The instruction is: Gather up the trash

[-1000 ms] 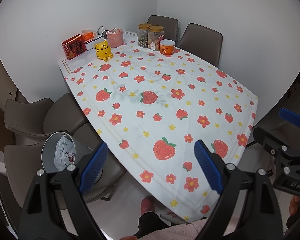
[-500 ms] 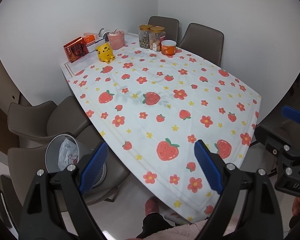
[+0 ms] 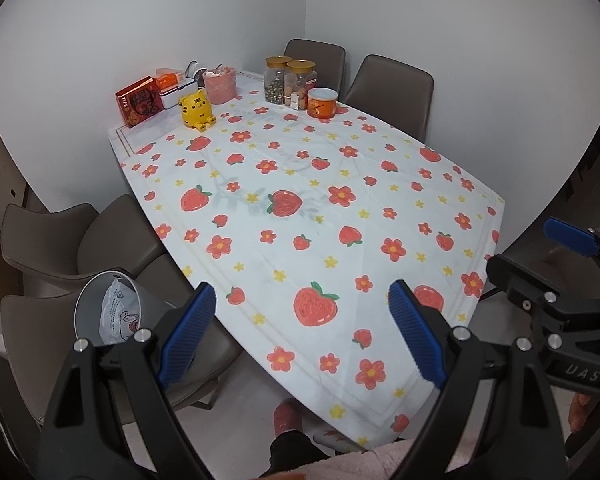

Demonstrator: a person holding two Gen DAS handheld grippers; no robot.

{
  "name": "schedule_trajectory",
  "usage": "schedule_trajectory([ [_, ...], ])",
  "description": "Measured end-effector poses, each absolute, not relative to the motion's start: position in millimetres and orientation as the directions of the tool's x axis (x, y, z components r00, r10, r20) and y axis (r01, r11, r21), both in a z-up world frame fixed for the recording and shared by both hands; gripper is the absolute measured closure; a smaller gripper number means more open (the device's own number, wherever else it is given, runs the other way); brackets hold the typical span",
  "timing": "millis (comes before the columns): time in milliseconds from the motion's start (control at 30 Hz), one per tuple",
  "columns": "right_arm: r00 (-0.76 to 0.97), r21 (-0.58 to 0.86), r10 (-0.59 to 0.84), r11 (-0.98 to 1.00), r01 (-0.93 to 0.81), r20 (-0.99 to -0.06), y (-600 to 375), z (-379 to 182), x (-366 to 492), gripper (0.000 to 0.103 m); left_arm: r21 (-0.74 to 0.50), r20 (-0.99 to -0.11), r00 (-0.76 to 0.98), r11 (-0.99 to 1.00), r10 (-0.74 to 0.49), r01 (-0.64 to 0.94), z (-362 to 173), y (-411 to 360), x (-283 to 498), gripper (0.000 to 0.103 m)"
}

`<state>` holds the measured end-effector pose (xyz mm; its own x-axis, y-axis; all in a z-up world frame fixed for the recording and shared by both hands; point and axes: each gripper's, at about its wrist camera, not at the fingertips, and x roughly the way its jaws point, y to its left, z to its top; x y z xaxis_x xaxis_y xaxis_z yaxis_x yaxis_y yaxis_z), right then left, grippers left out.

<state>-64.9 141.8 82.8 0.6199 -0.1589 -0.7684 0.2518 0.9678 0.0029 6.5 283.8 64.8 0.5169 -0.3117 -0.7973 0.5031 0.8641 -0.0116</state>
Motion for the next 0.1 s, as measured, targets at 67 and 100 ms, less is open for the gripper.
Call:
schedule_trajectory([
  [67, 0.620, 0.003, -0.160, 0.967, 0.254, -0.768, 141.5, 83.1, -65.5, 0.014, -0.014, -0.800, 0.516, 0.869, -0.307, 0.495, 63.8, 284.9, 6.9, 0.015],
  [100, 0.620, 0.004, -0.159, 0.968, 0.253, -0.768, 141.3, 83.0, -65.6, 0.014, -0.014, -0.801, 0.515, 0.870, -0.305, 0.493, 63.4, 284.9, 7.1, 0.015],
])
